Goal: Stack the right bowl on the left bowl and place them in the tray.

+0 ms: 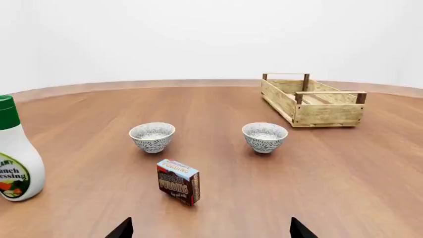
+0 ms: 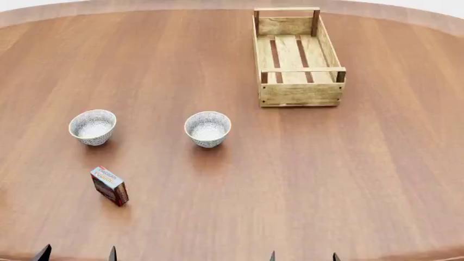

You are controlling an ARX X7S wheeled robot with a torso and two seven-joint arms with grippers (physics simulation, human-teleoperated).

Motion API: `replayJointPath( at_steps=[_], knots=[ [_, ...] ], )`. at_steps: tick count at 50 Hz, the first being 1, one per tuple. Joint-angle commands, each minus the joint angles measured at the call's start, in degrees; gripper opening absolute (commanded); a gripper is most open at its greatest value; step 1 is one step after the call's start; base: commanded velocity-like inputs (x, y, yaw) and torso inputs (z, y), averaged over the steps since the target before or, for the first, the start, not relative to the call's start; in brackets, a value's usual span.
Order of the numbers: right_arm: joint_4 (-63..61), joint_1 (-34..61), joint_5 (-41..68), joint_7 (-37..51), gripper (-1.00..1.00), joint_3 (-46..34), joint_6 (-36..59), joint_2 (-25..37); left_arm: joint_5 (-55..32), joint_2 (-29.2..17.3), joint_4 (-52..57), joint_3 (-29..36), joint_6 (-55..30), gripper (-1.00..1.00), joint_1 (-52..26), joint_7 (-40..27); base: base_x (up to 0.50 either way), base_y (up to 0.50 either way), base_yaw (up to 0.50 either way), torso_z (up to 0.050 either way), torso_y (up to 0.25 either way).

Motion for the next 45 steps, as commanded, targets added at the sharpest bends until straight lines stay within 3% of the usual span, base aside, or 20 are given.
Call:
replayJointPath(
  at_steps=[1,17,33,45],
  knots=[
    [-2.7,-1.1,0.7,0.8,1.0,-1.5,1.1,1.0,-0.1,-0.9,-0.3,1.1,0.8,1.0,0.0,-1.6,0.0,0.0,0.0,0.0,0.0],
    [-3.9,-1.6,1.3,4.9,1.0,-4.1,0.2,3.1,-3.9,-3.3,2.8,3.0,-0.5,1.0,0.8,-3.6,0.0,0.0,0.0,0.0,0.0],
    [-3.8,-2.0,1.2,6.7,1.0,-6.4,-0.2,4.5,-4.0,-4.6,2.6,4.6,0.1,1.0,0.8,-5.8,0.0,0.5,0.0,0.0,0.0],
    [-3.7,-1.8,2.5,7.3,1.0,-7.3,0.6,5.1,-6.1,-5.2,3.6,5.3,-2.4,1.0,0.6,-6.3,0.0,0.02,0.0,0.0,0.0]
  ],
)
